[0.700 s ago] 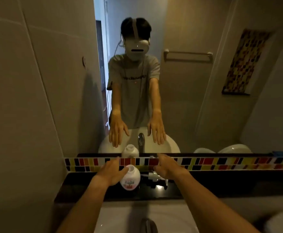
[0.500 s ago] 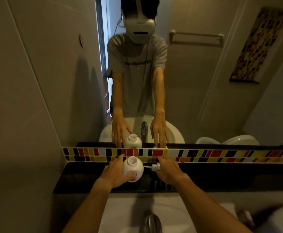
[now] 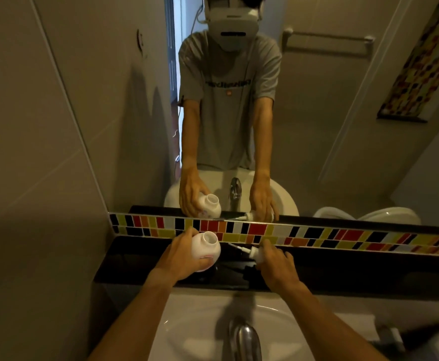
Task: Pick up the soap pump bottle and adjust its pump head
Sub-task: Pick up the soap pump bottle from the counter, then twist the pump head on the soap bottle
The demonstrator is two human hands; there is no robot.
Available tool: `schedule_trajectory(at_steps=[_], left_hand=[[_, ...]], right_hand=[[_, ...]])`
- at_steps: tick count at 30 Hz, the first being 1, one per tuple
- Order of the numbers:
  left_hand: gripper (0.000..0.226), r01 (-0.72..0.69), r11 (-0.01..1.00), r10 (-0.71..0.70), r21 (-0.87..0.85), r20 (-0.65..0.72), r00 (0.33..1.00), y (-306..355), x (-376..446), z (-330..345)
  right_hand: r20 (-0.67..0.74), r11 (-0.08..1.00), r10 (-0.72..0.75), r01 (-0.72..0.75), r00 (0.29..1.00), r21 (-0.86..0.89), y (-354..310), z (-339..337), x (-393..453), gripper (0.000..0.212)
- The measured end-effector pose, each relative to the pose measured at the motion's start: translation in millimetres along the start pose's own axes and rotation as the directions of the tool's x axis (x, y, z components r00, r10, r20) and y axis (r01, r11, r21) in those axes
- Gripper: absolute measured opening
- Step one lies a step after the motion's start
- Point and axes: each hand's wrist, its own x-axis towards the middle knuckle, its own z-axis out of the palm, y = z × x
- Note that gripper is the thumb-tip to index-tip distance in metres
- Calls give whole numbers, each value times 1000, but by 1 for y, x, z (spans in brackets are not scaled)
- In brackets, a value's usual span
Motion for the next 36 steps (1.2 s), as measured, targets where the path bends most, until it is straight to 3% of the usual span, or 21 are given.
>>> schedule_trajectory(at_steps=[3,7,12,20,25,30,33,34,36], left_hand=[[72,-18,995,24,100,-55,998,8,-14,-16],[76,-48,981,66,188,-90,994,26,-34,-29],[75,-138,966,160,220,-86,983,53,-56,-32],[71,-256,915,291,311,-68,954,97,-76,-29],[70,-339,896,377,286,-89,922,115,-80,-18],[73,-341,924,354,172,-51,934,106,-81,-19],[71,-330,943,331,28,-80,940,99,-82,-17],[69,-324,946,320,-23,-94,943,98,-83,-17],[68,-294,949,284,-116,-99,954,98,-85,-16]], right_hand=[[-37,997,-52,54,998,60,-3,-29,-11,38],[-66,988,-141,145,988,55,-14,-63,-29,42],[-101,975,-215,209,971,-70,-27,-82,-51,54],[-119,939,-312,287,943,-192,-47,-97,-73,53],[-72,926,-335,314,939,-207,-64,-108,-79,48],[1,910,-351,341,937,-235,-65,-119,-86,50],[-147,899,-406,366,902,-238,-64,-121,-88,73],[-224,916,-395,361,891,-176,-64,-121,-88,85],[-330,946,-254,305,909,112,-66,-122,-90,103]])
